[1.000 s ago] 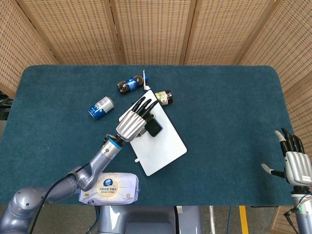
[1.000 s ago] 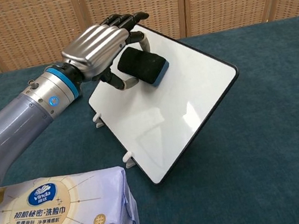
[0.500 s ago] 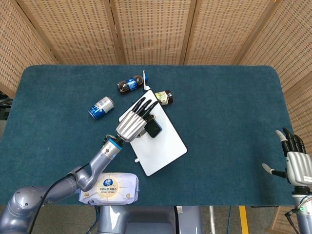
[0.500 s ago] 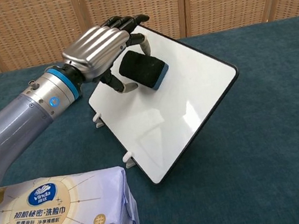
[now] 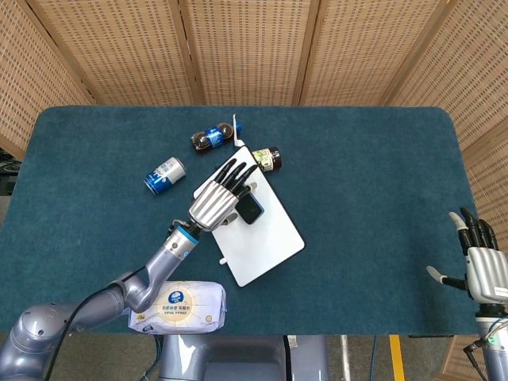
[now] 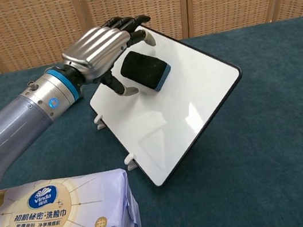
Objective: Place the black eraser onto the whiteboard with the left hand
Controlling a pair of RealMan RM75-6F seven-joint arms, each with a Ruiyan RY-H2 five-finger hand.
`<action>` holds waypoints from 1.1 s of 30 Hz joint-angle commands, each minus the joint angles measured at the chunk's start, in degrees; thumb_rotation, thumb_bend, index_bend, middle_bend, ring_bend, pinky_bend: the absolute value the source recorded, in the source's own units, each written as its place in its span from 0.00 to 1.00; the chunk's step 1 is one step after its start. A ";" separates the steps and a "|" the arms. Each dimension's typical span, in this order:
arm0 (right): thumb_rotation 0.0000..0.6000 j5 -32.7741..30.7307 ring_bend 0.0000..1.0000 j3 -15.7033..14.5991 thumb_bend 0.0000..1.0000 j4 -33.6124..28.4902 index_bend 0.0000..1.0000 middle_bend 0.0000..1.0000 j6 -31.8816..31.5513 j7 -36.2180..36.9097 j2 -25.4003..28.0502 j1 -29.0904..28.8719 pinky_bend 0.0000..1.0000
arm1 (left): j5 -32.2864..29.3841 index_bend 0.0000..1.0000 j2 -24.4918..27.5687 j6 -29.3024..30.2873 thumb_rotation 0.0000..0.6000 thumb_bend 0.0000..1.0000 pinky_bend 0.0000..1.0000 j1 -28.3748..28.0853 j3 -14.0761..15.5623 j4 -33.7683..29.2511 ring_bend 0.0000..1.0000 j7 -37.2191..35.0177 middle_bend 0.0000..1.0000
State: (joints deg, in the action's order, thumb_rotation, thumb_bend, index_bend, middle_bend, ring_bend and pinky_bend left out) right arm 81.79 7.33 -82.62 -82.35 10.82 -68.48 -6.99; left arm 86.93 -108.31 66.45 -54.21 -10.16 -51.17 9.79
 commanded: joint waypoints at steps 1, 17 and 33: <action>1.00 -0.11 0.00 0.04 0.05 0.11 0.00 0.00 0.05 0.02 -0.04 -0.01 0.00 | 0.51 0.17 1.26 0.79 1.00 0.18 0.00 0.53 0.39 -1.64 0.00 -0.50 0.00; 1.00 0.54 0.00 -0.12 0.05 -0.77 0.00 0.00 -1.43 -2.53 -0.08 0.45 0.00 | 3.73 0.00 17.61 14.34 1.00 0.12 0.00 11.29 3.10 -21.06 0.00 -2.94 0.00; 1.00 3.87 0.00 -1.84 0.05 -3.79 0.00 0.00 -3.44 -8.89 0.13 0.96 0.00 | 1.67 0.00 29.57 29.61 1.00 0.13 0.00 32.42 12.15 -33.84 0.00 4.22 0.00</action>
State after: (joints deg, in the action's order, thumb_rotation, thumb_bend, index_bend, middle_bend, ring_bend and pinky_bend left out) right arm 85.19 5.76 -86.10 -85.52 2.51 -68.28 -6.07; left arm 89.77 -80.12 94.16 -24.34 0.50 -83.36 12.49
